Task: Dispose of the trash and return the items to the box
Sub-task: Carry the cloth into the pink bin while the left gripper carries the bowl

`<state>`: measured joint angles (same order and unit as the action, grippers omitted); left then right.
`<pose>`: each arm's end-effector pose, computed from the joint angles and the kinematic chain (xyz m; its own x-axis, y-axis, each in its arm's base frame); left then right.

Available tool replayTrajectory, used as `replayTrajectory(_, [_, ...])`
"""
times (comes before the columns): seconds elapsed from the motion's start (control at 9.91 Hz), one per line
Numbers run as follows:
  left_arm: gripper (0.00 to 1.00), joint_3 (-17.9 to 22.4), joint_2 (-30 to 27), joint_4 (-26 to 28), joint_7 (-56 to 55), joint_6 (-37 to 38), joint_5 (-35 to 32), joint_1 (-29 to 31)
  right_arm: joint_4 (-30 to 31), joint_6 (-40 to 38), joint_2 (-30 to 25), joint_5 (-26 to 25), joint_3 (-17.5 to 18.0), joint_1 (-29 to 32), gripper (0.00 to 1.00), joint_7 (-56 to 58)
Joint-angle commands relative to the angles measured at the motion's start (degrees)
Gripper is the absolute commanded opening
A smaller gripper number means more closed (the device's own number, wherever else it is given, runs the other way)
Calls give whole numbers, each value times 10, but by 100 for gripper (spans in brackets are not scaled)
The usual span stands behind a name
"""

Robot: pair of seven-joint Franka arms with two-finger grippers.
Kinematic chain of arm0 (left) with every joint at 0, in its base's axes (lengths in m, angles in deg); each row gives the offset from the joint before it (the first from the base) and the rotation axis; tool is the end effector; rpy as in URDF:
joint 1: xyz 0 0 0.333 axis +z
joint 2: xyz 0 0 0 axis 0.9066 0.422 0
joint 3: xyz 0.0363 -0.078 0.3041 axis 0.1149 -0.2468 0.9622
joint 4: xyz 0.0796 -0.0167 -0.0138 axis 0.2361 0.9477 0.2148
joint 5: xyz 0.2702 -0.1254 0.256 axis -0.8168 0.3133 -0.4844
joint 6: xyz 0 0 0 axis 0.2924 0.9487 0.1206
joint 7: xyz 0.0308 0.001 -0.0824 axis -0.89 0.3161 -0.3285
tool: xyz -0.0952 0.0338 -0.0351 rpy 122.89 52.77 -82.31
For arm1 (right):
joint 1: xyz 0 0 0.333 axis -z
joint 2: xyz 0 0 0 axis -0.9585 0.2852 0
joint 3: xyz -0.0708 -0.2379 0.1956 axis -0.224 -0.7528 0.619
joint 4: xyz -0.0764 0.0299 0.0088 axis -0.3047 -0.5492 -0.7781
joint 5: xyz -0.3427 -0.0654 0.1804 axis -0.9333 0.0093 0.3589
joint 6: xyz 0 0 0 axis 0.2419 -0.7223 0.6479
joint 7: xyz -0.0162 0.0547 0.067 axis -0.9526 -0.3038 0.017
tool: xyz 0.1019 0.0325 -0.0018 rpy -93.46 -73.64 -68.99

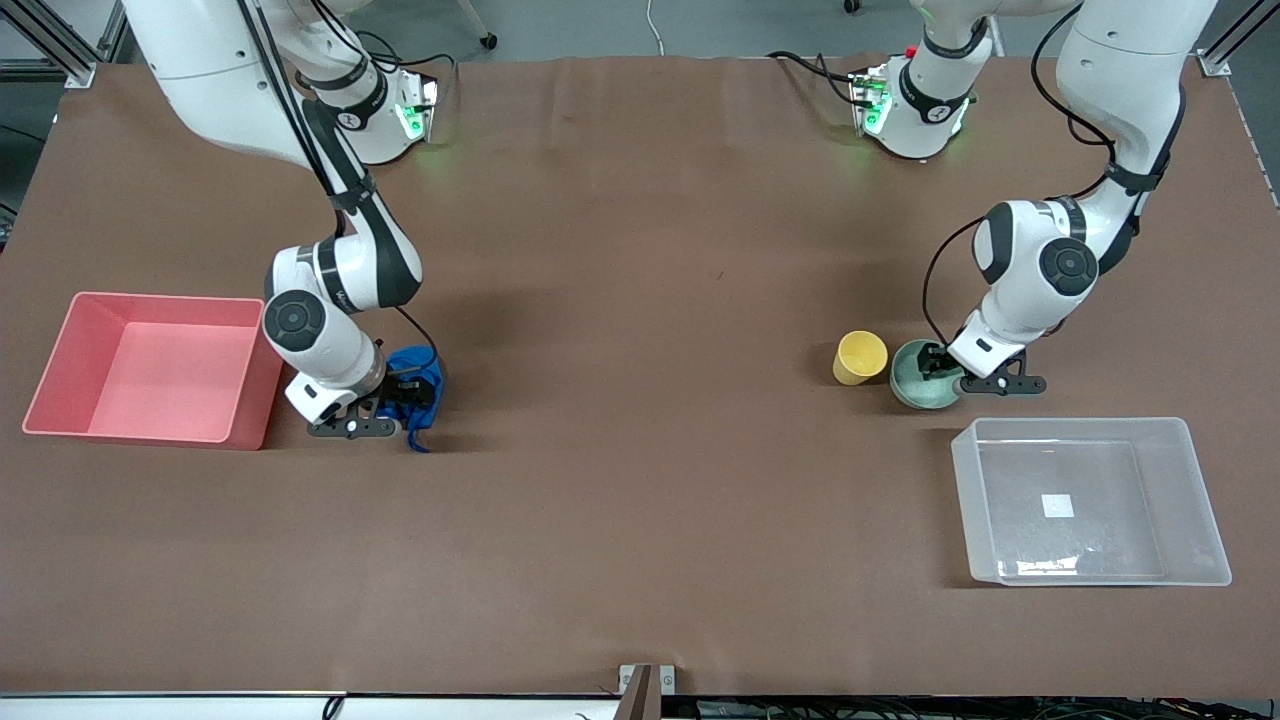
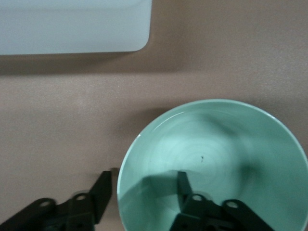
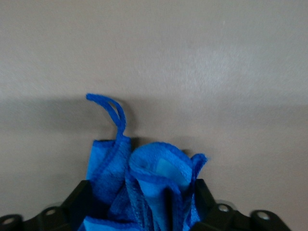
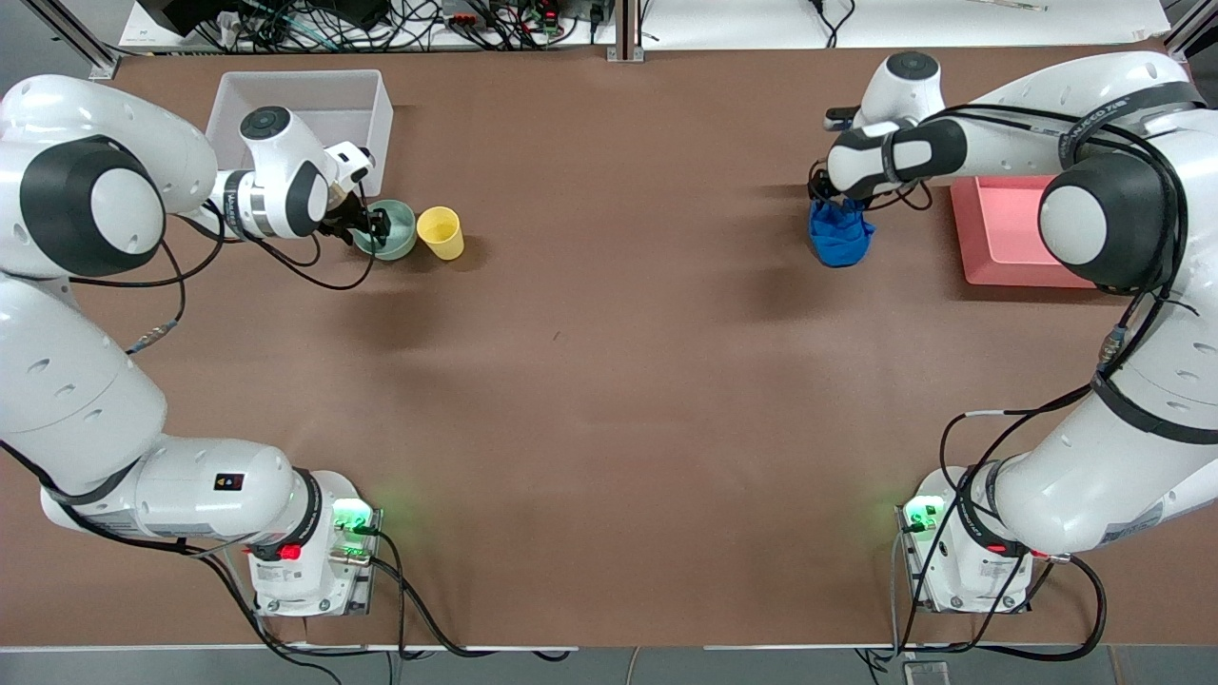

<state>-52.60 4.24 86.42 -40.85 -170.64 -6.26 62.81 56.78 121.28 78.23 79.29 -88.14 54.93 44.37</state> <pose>0.5070 -0.0242 0.1802 0.9973 -0.0289 0.0678 -0.0293 -0.9996 0.0043 0.5620 0.1252 0.1908 0.9998 0.0190 0.0116 0.0185 -0.9987 0.0470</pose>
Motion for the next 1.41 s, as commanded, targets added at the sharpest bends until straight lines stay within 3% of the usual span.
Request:
replayTrajectory(0.0, [0, 0, 11, 2, 13, -4, 1, 4, 20, 9, -5, -7, -5, -11, 29, -8])
replayTrajectory(0.1, [0, 1, -2, 6, 15, 0, 1, 4, 17, 6, -5, -6, -5, -10, 4, -10])
replayTrajectory(0.3, [0, 6, -62, 15, 19, 74, 1, 6, 9, -2, -6, -5, -5, -5, 1, -16])
replayTrajectory(0.4, [0, 13, -107, 11, 29, 141, 1, 6, -13, -55, -12, -4, -5, -5, 1, -25])
replayTrajectory(0.61, [0, 24, -162, -43, 46, 240, 1, 6, -118, -273, -41, -4, -7, 7, 1, -32])
replayTrajectory(0.71, [0, 25, -150, -100, 55, 279, 1, 6, -166, -361, -61, -5, -6, 34, 1, -17])
replayTrajectory(0.91, [1, 51, -68, -225, 90, 295, 7, 7, -223, -491, -111, -15, -7, 105, 1, 75])
replayTrajectory(1.01, [1, 59, -22, -282, 113, 295, 9, 7, -220, -511, -133, -55, -7, 140, 2, 125])
replayTrajectory(1.31, [1, 90, 123, -455, 130, 295, 74, 10, -213, -503, -139, -107, -6, 259, 2, 239])
